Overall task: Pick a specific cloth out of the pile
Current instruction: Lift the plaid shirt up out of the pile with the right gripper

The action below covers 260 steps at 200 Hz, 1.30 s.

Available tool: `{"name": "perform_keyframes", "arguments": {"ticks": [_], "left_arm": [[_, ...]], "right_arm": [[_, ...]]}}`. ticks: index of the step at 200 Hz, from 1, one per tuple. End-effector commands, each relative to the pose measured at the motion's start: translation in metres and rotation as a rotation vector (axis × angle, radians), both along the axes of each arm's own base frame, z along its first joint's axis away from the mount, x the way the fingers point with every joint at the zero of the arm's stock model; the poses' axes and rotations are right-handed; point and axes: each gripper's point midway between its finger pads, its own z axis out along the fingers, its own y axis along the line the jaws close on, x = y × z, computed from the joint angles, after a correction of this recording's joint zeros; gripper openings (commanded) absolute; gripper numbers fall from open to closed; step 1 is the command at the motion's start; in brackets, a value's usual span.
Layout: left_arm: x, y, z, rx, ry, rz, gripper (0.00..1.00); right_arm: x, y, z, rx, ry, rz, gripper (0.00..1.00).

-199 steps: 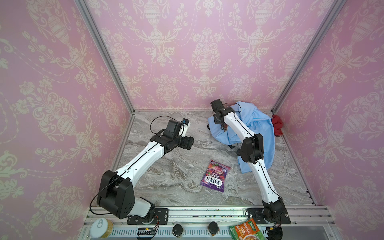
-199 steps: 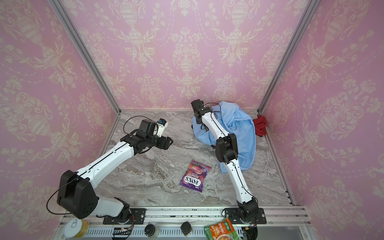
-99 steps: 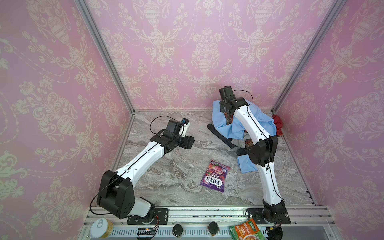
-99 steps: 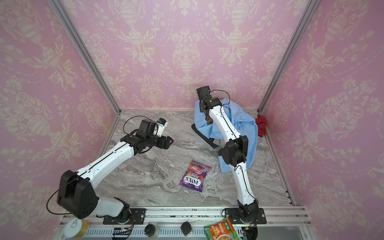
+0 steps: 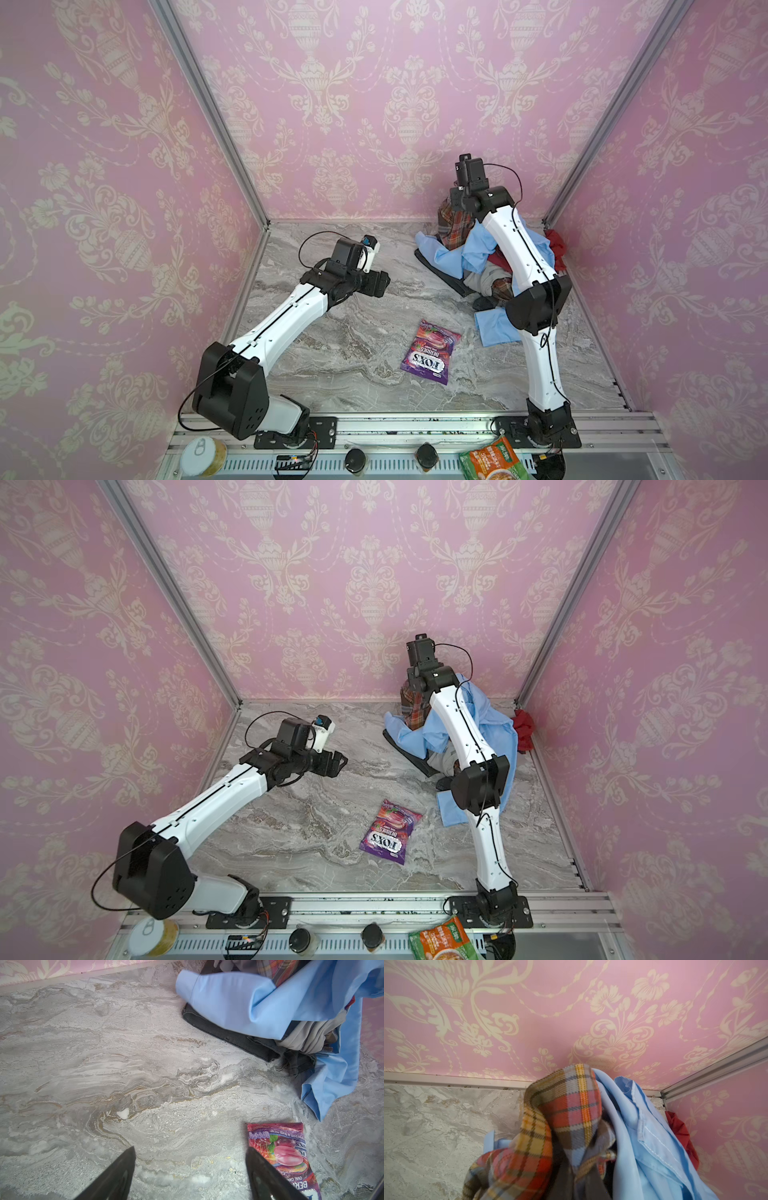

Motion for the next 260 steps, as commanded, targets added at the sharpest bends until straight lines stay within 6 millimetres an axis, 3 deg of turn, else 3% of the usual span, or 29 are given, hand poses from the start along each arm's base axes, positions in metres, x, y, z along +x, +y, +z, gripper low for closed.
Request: {"name": "perform_keyframes", "arguments": {"ticks": [1, 104, 135, 155, 175, 189, 202, 228, 260], "left_arm": [[-0.003, 0.000, 0.006, -0.029, -0.007, 0.013, 0.85], [0.008, 0.001, 0.024, -0.053, -0.049, 0.055, 0.86], [0.012, -0.001, 0.027, -0.070, -0.056, 0.069, 0.86], [0.013, -0.003, 0.025, -0.072, -0.054, 0.069, 0.86], [0.015, -0.006, 0.023, -0.078, -0.051, 0.071, 0.86], [0.017, -0.010, 0.021, -0.089, -0.047, 0.067, 0.86], [0.019, -0.014, 0.018, -0.094, -0.042, 0.060, 0.86], [0.022, -0.026, 0.018, -0.118, -0.048, 0.042, 0.86], [0.027, -0.042, 0.021, -0.143, -0.060, 0.024, 0.86]], "right_arm": [[-0.018, 0.003, 0.133, 0.075, -0.341, 0.068, 0.00], [-0.057, 0.026, 0.279, 0.313, -0.806, 0.299, 0.00], [-0.072, 0.022, 0.309, 0.328, -0.903, 0.315, 0.00], [-0.076, 0.011, 0.309, 0.307, -0.892, 0.270, 0.00], [-0.069, -0.004, 0.280, 0.281, -0.781, 0.203, 0.00], [-0.064, -0.014, 0.240, 0.263, -0.670, 0.166, 0.00], [-0.062, -0.026, 0.186, 0.262, -0.548, 0.121, 0.00], [-0.075, -0.051, 0.083, 0.332, -0.356, 0.040, 0.00], [-0.098, -0.060, -0.030, 0.366, -0.117, -0.031, 0.00]]}}
